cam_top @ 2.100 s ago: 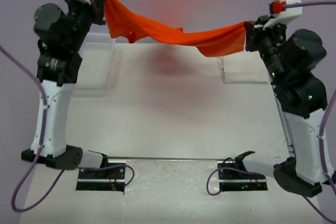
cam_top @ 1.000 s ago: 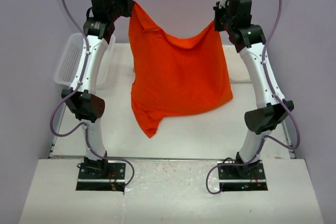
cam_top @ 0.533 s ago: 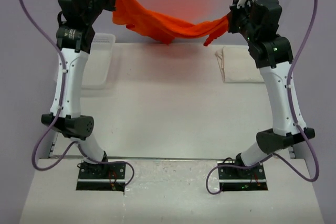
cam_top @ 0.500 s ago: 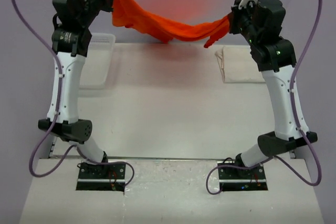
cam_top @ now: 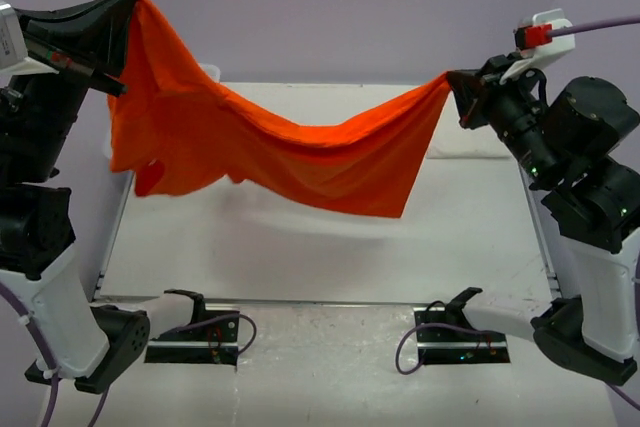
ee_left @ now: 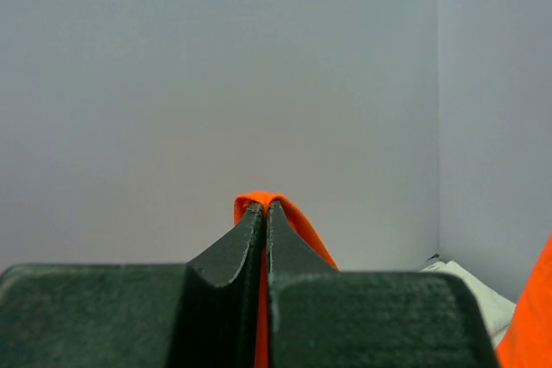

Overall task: Fold and stack the t-shirts
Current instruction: Flatten out the tshirt, then fold the flattened tshirt in 1/3 of the way

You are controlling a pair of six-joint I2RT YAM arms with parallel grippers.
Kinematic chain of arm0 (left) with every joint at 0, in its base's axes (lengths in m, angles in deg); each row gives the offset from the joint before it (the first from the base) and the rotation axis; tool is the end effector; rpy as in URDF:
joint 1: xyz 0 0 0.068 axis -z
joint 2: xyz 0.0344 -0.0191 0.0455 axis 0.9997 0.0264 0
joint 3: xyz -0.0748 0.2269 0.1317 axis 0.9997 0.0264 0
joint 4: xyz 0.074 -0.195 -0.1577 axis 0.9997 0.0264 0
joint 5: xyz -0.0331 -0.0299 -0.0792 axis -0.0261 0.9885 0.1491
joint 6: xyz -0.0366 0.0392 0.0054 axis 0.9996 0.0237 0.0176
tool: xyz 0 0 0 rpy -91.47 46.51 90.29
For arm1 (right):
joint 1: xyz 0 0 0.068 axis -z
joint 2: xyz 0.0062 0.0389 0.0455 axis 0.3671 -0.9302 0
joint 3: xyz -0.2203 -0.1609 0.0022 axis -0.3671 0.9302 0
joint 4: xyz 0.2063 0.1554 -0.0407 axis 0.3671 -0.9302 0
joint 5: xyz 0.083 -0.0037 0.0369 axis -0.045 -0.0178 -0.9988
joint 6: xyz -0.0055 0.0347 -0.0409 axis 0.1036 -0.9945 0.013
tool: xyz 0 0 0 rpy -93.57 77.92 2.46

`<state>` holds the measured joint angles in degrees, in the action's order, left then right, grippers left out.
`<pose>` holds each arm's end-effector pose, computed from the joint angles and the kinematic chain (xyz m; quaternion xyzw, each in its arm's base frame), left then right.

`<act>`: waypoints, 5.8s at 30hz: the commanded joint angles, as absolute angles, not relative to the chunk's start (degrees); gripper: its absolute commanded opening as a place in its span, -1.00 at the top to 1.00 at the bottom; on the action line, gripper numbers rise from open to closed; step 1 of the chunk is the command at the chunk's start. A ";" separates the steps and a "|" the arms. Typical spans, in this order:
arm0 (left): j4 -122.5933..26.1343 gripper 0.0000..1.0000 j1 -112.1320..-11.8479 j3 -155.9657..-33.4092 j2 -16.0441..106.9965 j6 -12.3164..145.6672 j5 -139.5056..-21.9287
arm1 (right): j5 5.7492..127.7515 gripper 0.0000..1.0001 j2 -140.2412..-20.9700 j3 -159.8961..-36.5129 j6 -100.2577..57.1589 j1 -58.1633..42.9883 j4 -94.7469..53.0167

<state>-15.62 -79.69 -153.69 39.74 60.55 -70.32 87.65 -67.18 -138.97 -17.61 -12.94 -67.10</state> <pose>0.0820 -0.0241 0.6604 0.1552 0.4817 -0.1857 0.8423 0.1239 0.0752 0.5851 -0.1082 0.6870 0.1527 0.7021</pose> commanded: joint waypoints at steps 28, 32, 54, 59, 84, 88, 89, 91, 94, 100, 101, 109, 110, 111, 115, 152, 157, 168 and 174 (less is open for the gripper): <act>-29.34 1.00 -77.33 -141.40 95.13 59.76 -67.53 | 86.35 1.00 -99.09 -113.70 -24.06 6.94 -47.78; -25.92 1.00 -76.98 -148.98 99.44 58.79 -66.92 | 84.15 1.00 -105.07 -118.27 -22.82 10.37 -46.20; -26.35 1.00 -79.44 -139.68 90.48 56.32 -73.95 | 78.88 1.00 -120.02 -141.56 -22.21 19.87 -53.40; -27.41 1.00 -79.44 -138.71 89.87 57.99 -76.13 | 78.70 1.00 -122.22 -143.06 -21.68 19.87 -54.46; -31.10 1.00 -71.88 -121.31 35.47 62.65 -80.72 | 87.49 1.00 -65.37 -118.72 -18.69 0.19 -52.07; -30.05 1.00 -71.88 -123.84 30.81 62.22 -80.71 | 86.61 1.00 -58.17 -119.86 -19.30 -2.01 -54.45; -29.95 1.00 -71.88 -124.64 30.89 61.78 -81.06 | 86.00 1.00 -57.45 -120.21 -19.39 -2.02 -54.29; -28.65 1.00 -71.88 -128.22 33.16 61.25 -81.77 | 86.17 1.00 -57.27 -121.44 -19.48 -1.93 -53.84; -27.58 1.00 -71.88 -132.89 39.31 60.20 -83.17 | 87.04 1.00 -61.12 -125.48 -18.87 -1.93 -53.67; -28.11 1.00 -73.01 -145.78 58.98 57.91 -81.96 | 82.49 1.00 -79.65 -139.53 -18.60 3.69 -53.76; -27.76 1.00 -74.67 -149.05 62.67 58.17 -80.56 | 79.87 1.00 -82.55 -144.25 -18.95 4.83 -53.76; -41.71 1.00 -84.25 -164.12 84.77 58.61 -73.16 | 71.23 1.00 -112.89 -174.25 -17.55 13.10 -58.59; -44.95 1.00 -84.79 -163.59 84.59 58.52 -72.98 | 69.66 1.00 -112.99 -173.14 -17.55 13.36 -57.55; -45.07 1.00 -85.23 -164.98 85.20 58.52 -72.63 | 68.95 1.00 -111.86 -171.47 -17.63 14.06 -55.10; -47.70 1.00 -88.31 -167.11 84.16 61.07 -68.95 | 69.29 1.00 -109.83 -168.89 -17.19 14.33 -54.45; -3.85 1.00 -74.16 -76.93 21.49 84.53 -87.22 | 88.62 1.00 -70.45 -78.56 -41.10 4.93 -54.63; -3.76 1.00 -74.16 -73.07 19.55 84.19 -86.17 | 91.44 1.00 -72.03 -77.07 -41.45 4.93 -55.87; -5.52 1.00 -74.25 -79.54 27.71 80.06 -93.02 | 93.64 1.00 -78.00 -79.96 -42.51 5.10 -55.78; -5.86 1.00 -74.43 -87.11 34.57 79.09 -97.06 | 94.69 1.00 -80.82 -82.86 -41.81 5.89 -55.87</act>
<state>-3.97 -73.97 -82.53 32.92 80.77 -93.16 91.91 -80.03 -79.58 -41.28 5.20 -56.26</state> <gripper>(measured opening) 0.004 0.008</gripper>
